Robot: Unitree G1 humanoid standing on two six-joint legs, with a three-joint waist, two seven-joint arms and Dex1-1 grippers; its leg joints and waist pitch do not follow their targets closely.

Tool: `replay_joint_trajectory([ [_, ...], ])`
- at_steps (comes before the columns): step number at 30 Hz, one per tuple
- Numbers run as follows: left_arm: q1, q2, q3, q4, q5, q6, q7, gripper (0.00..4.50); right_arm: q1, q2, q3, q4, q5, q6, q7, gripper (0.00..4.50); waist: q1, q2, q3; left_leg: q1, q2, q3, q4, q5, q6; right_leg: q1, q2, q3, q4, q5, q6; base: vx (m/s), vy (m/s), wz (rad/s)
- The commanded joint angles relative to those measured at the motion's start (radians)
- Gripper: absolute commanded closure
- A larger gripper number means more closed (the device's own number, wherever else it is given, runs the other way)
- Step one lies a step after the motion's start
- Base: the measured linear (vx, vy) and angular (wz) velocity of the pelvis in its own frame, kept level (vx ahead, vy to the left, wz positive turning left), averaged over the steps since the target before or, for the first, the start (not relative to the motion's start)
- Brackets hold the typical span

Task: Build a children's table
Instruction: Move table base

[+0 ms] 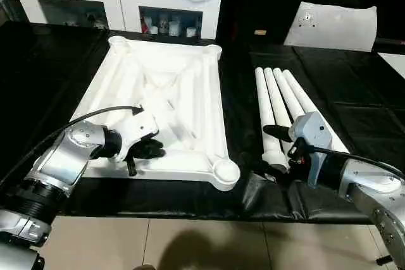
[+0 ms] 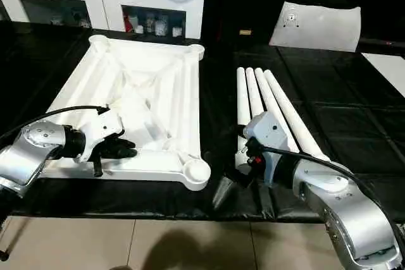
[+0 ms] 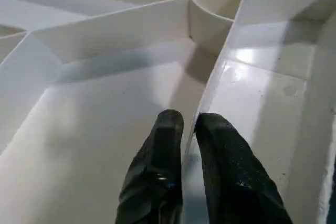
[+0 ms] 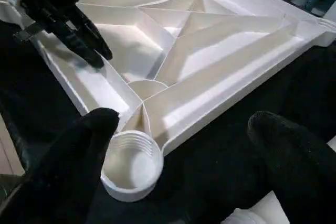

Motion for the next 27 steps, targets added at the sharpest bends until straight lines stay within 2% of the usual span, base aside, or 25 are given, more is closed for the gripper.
replay_joint_trajectory([
  [1,0.000,-0.001,0.001,-0.005,0.017,0.001,0.027,4.13,0.007,-0.021,0.020,-0.002,-0.004,-0.003,0.021,0.00,0.001,0.008,-0.049,0.007,0.067,-0.007,-0.092,-0.109,0.021,0.043,-0.079,0.039,-0.071,-0.078,-0.228,0.000,0.000,0.00],
  [5,-0.011,-0.027,0.021,0.015,0.035,-0.002,0.095,4.34,0.013,-0.034,0.040,0.006,-0.021,-0.004,0.022,0.00,0.000,0.007,-0.049,0.006,0.067,-0.006,-0.091,-0.096,0.030,0.045,-0.079,0.039,-0.071,-0.054,-0.234,0.000,0.000,0.00],
  [6,-0.022,-0.050,0.043,0.031,0.038,-0.009,0.145,4.37,0.010,-0.027,0.041,0.018,-0.033,-0.007,0.007,0.00,-0.001,0.006,-0.049,0.005,0.067,-0.006,-0.090,-0.098,0.031,0.045,-0.079,0.039,-0.073,-0.061,-0.237,0.000,0.000,0.00],
  [11,-0.044,-0.084,0.088,0.056,0.029,-0.027,0.217,4.48,-0.007,0.000,0.034,0.035,-0.041,-0.011,-0.028,0.00,-0.006,0.005,-0.049,0.003,0.065,-0.007,-0.090,-0.114,0.023,0.045,-0.079,0.039,-0.077,-0.106,-0.229,0.000,0.000,0.00],
  [14,-0.055,-0.096,0.103,0.071,0.028,-0.054,0.240,4.48,-0.014,0.004,0.035,0.042,-0.045,-0.018,-0.036,0.00,-0.012,0.003,-0.052,0.002,0.065,-0.008,-0.088,-0.081,0.033,0.048,-0.078,0.039,-0.072,-0.049,-0.231,0.000,0.000,0.00],
  [16,-0.059,-0.100,0.104,0.084,0.031,-0.127,0.245,4.48,-0.017,0.005,0.037,0.046,-0.051,-0.021,-0.036,0.00,-0.014,0.003,-0.054,0.000,0.064,-0.007,-0.086,-0.059,0.047,0.050,-0.077,0.038,-0.071,-0.011,-0.237,0.000,0.000,0.00],
  [19,-0.065,-0.105,0.106,0.096,0.032,-0.157,0.252,4.48,-0.021,0.007,0.037,0.050,-0.055,-0.026,-0.041,0.00,-0.015,0.005,-0.054,0.004,0.067,-0.007,-0.085,-0.042,0.062,0.049,-0.078,0.037,-0.067,0.032,-0.253,0.000,0.000,0.00],
  [23,-0.070,-0.115,0.098,0.106,0.026,-0.198,0.234,4.48,-0.028,0.020,0.023,0.058,-0.065,-0.019,-0.069,0.00,-0.013,0.006,-0.053,0.006,0.069,-0.006,-0.087,-0.053,0.058,0.048,-0.079,0.037,-0.066,0.035,-0.262,0.000,0.000,0.00],
  [26,-0.066,-0.113,0.096,0.103,0.031,-0.181,0.235,4.48,-0.036,0.024,0.015,0.077,-0.093,-0.012,-0.109,0.00,-0.013,0.006,-0.052,0.007,0.069,-0.006,-0.088,-0.055,0.051,0.048,-0.079,0.037,-0.066,0.027,-0.264,0.000,0.000,0.00],
  [27,-0.065,-0.109,0.095,0.104,0.044,-0.184,0.254,4.23,-0.043,0.039,-0.006,0.088,-0.074,0.026,-0.126,0.00,-0.015,0.004,-0.052,0.007,0.067,-0.005,-0.087,-0.059,0.046,0.048,-0.078,0.037,-0.067,0.018,-0.264,0.000,0.000,0.00],
])
